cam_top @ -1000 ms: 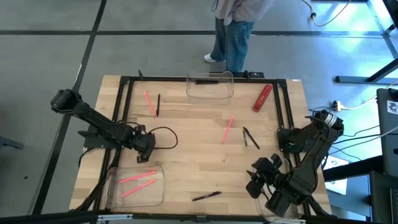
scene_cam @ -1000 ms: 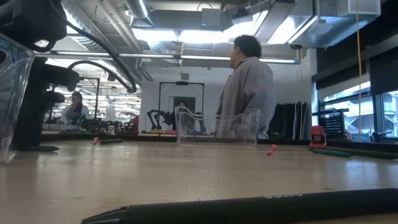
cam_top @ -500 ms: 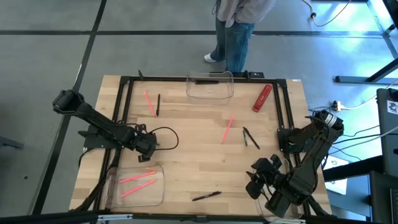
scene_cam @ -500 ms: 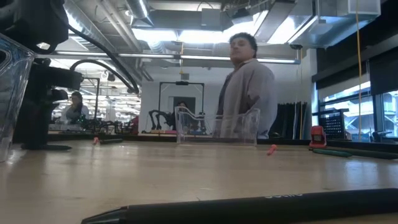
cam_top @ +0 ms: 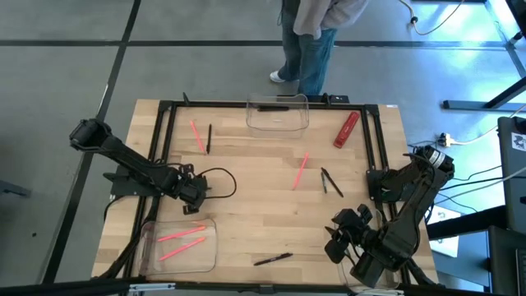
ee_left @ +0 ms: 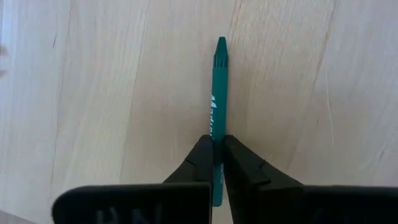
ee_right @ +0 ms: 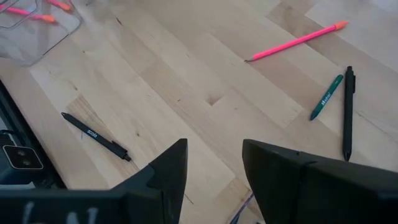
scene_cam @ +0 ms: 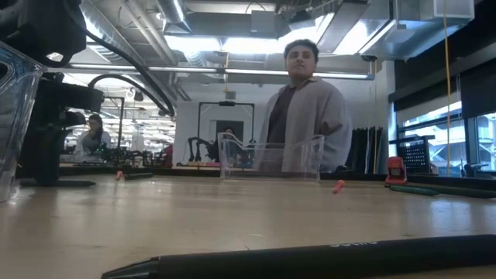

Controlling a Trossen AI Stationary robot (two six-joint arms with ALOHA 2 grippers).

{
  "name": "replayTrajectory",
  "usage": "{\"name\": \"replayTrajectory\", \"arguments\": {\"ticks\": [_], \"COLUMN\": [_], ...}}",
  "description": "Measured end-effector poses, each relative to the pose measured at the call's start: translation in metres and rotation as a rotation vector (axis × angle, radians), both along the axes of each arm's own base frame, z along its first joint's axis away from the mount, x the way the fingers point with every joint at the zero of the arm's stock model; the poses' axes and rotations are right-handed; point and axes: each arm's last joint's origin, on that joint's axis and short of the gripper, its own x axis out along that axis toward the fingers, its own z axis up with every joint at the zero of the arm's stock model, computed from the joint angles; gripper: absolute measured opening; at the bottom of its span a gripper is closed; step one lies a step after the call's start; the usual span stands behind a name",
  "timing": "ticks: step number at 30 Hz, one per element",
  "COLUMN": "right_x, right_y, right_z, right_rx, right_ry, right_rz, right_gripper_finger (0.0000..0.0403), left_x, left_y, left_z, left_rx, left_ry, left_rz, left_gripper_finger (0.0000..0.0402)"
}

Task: Sort crayons/erasers/pens/pencils in bins
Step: Put the green crayon into the bottom right transparent bin

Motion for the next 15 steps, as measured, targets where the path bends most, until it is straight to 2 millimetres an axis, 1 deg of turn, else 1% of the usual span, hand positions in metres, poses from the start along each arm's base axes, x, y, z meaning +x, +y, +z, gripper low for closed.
{"name": "replayTrajectory", "arguments": {"ticks": [5,9,12,15], "right_x": [0.0,0.0,0.0,0.0], "right_y": [0.0,0.0,0.0,0.0], "right_z": [0.0,0.0,0.0,0.0], "right_rx": [0.0,-0.001,-0.002,-0.004], "right_ry": [0.001,0.001,0.002,0.003], "right_rz": [0.001,0.002,0.002,0.002], "right_gripper_finger": [0.0156,0.0156,0.0156,0.0156], "left_x": [0.003,0.01,0.019,0.024], "left_y": [-0.001,-0.004,-0.008,-0.01], "left_z": [0.002,0.01,0.02,0.026], "left_rx": [-0.009,-0.019,-0.042,-0.045], "left_ry": [-0.009,-0.023,-0.076,-0.09], "left_rz": [0.001,-0.026,-0.046,-0.05], "left_gripper_finger": [0.0004,0.0002,0.0002,0.0001]}}
